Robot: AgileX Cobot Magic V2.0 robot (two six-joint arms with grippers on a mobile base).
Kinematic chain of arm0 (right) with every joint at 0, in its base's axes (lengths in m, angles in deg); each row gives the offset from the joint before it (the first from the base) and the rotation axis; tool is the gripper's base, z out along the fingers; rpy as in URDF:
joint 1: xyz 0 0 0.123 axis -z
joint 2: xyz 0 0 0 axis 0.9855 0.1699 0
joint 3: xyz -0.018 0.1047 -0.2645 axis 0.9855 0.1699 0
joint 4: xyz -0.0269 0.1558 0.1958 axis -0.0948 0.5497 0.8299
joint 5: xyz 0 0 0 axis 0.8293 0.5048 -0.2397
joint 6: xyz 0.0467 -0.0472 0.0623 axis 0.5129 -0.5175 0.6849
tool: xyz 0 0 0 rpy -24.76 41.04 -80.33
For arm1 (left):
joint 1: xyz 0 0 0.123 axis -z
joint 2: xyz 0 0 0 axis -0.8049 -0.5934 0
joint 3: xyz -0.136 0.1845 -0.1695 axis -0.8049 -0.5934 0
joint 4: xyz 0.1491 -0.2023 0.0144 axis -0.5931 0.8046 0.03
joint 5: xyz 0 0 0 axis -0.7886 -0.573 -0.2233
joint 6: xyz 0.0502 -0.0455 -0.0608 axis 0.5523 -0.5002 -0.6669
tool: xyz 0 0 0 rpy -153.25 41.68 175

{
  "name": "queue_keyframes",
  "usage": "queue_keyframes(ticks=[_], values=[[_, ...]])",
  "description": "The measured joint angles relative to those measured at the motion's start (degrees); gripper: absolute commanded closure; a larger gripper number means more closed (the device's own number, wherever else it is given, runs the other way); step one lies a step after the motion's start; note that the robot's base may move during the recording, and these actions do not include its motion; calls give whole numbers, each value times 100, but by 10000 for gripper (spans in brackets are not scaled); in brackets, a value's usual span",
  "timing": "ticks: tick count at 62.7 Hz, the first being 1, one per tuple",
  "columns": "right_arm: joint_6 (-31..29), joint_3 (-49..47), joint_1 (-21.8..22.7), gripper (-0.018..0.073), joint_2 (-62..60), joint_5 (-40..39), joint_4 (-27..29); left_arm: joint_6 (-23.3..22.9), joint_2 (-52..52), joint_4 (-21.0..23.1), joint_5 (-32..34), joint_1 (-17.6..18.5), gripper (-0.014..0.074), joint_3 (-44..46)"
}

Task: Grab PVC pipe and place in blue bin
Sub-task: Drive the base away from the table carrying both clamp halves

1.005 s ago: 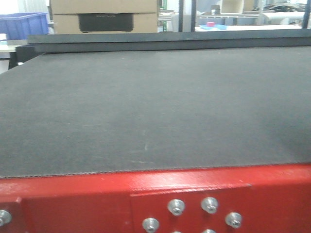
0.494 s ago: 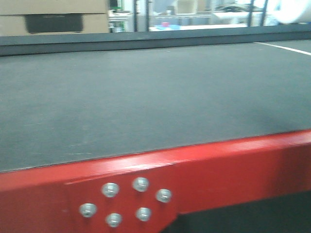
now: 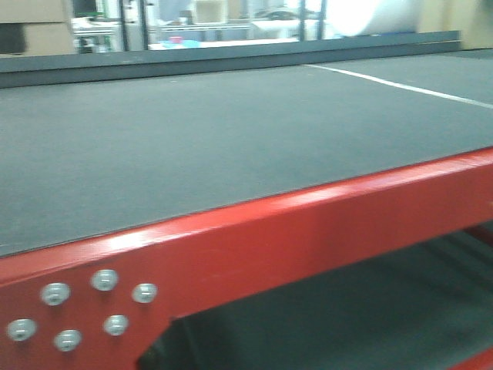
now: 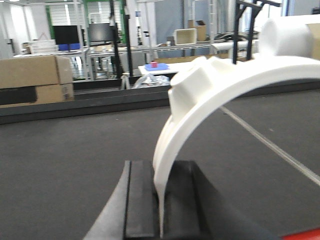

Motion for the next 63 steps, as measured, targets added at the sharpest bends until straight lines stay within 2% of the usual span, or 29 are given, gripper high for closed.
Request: queue_keyframes(ticks=[63], values=[[-7,0,0,727,0,-12,0,0,0,-11,12,0,707,0]])
